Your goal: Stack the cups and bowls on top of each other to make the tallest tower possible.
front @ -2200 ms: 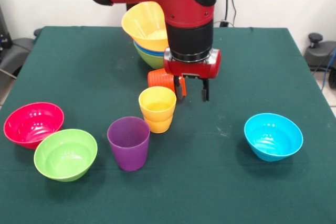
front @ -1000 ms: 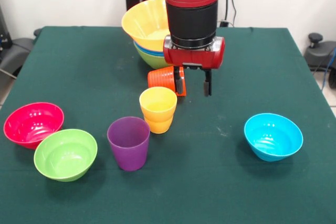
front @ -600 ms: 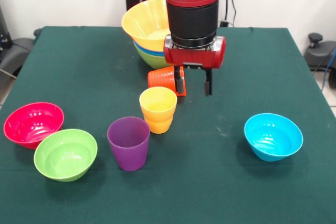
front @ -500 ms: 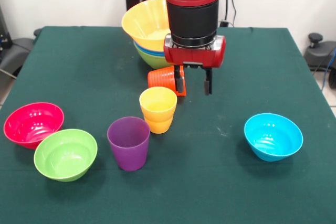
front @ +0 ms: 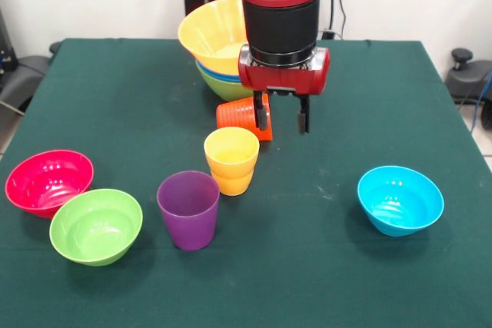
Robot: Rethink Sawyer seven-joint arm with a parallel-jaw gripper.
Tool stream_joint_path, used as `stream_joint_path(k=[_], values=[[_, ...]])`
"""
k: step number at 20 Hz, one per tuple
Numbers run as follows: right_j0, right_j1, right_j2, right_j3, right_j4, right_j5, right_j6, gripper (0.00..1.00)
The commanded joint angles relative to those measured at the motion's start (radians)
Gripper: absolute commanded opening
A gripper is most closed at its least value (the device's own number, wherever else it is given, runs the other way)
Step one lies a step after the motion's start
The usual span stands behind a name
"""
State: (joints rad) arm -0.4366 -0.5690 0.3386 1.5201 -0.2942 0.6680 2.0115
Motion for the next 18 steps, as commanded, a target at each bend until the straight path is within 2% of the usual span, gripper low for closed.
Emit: stream_joint_path(k=[1, 10, 14, 18], values=[[-0.019, 0.057, 0.075, -0.069, -0.071, 0.090, -0.210, 1.00], [-0.033, 0.121, 0.082, -0.164, -0.103, 0.128, -0.280, 1.00], [-0.047, 0.140, 0.086, -0.178, -0.112, 0.132, -0.298, 1.00], [-0.061, 0.130, 0.083, -0.154, -0.123, 0.131, -0.303, 1.00]])
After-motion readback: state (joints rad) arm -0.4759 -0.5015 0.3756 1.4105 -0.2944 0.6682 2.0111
